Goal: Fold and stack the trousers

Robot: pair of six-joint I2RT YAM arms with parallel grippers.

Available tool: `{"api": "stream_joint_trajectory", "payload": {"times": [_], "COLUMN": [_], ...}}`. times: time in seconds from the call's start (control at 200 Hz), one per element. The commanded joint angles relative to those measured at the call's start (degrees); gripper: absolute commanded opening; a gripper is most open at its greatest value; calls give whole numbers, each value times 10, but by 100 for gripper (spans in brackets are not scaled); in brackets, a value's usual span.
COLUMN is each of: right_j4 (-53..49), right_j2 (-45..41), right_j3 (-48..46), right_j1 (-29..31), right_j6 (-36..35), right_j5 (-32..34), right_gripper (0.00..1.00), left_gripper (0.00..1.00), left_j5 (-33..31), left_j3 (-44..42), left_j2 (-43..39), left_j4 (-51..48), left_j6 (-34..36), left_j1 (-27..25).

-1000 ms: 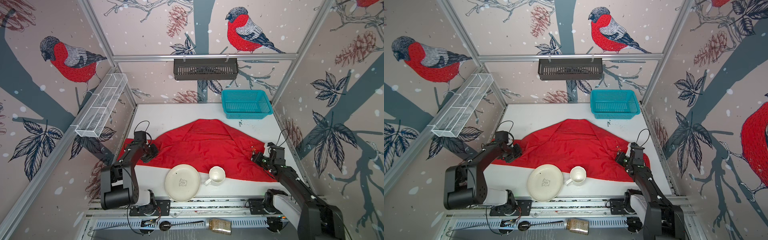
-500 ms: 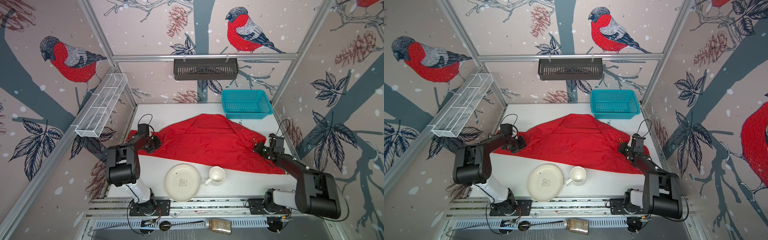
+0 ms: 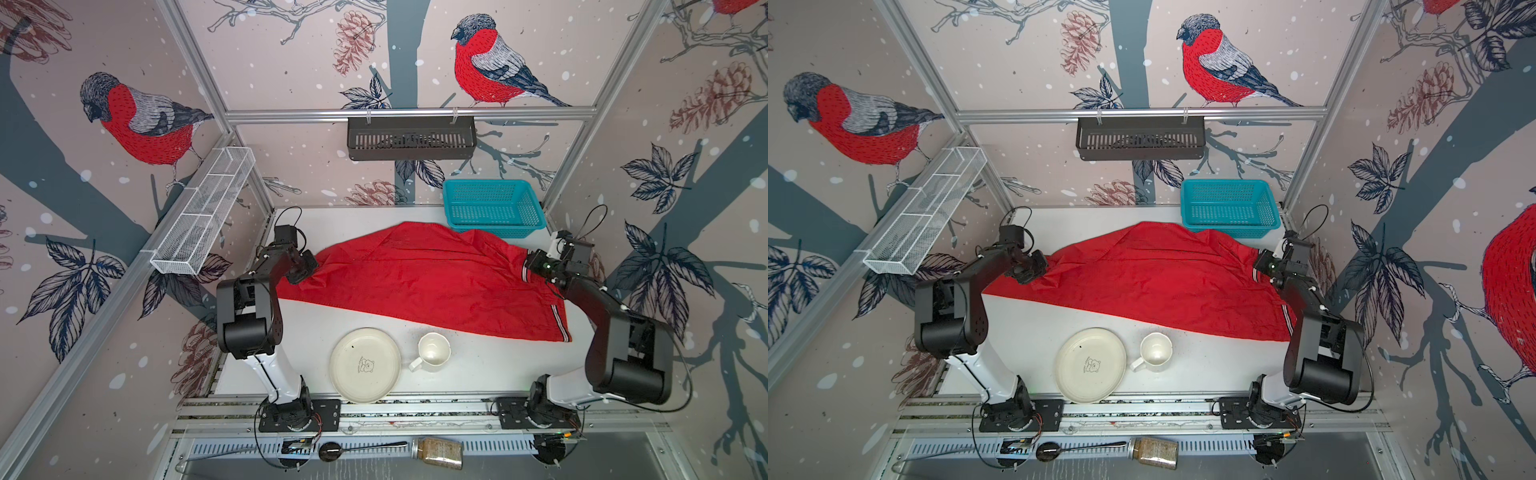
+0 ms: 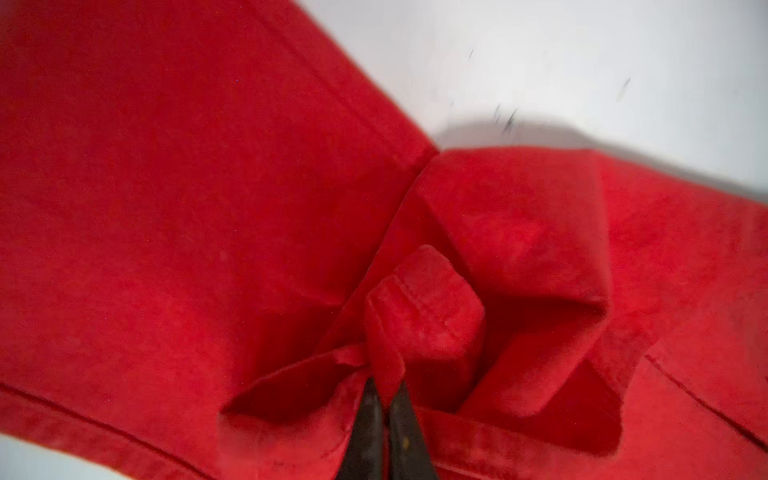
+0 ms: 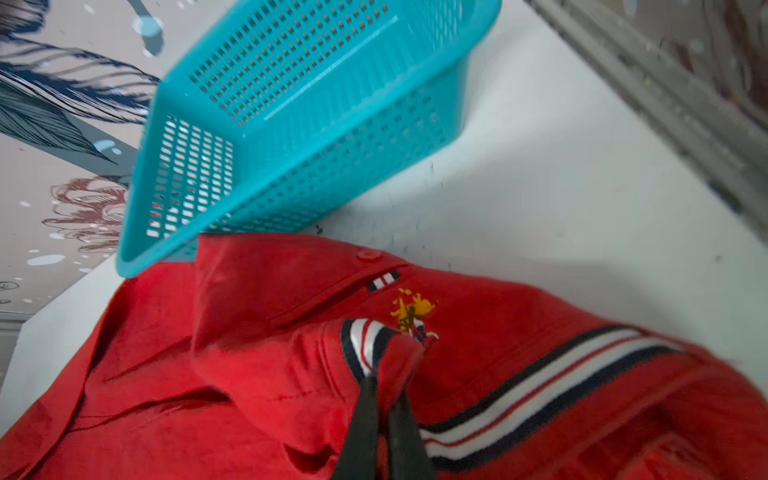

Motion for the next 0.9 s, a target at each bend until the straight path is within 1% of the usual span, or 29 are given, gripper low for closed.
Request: {"api": "stream_joint_trajectory", "payload": {"times": [0.0,0.075,0.145,0.24,0.39,0.475,0.545,0.6,0.64,0.685,0.74,0.896], "right_j4": [-8,-7,10,29,31,31,45,59,58,52,50,33], "right_j2": [-29,-60,-86,-103,-95,-95,-105,-116,-119,-138,-152,-179], "right_j3": [39,44,38,39,63,72,66,55,48,37,15,-44], "right_j1": [-1,-10,-36,-68,-90,-102,-114,-120,-120,-121,-123,-128], "right_j6": [-46,-67,-64,-59,-60,-56,-41,-30,-28,-29,-26,-38], "right_j5": [-10,7,-3,-33,-58,-68,-94,-114,-116,-111,-105,-81], "right_gripper": [2,1,1,1,1,1,1,1,1,1,1,1], "left_gripper": [0,0,0,0,0,0,0,0,0,0,0,0], "left_j5": [-36,-69,-104,-95,-91,-105,-120,-129,-143,-155,-156,-157], "left_j3": [43,84,114,147,188,230,257,269,277,287,290,270], "left_j2": [-10,-5,1,7,13,29,37,40,44,48,51,58], "left_j4": [-14,-30,-42,-46,-31,-50,-56,-49,-47,-51,-53,-66], "left_j6": [8,18,22,22,37,43,48,54,54,53,49,31], "left_j1": [6,14,30,52,53,53,54,54,55,55,55,56]}}
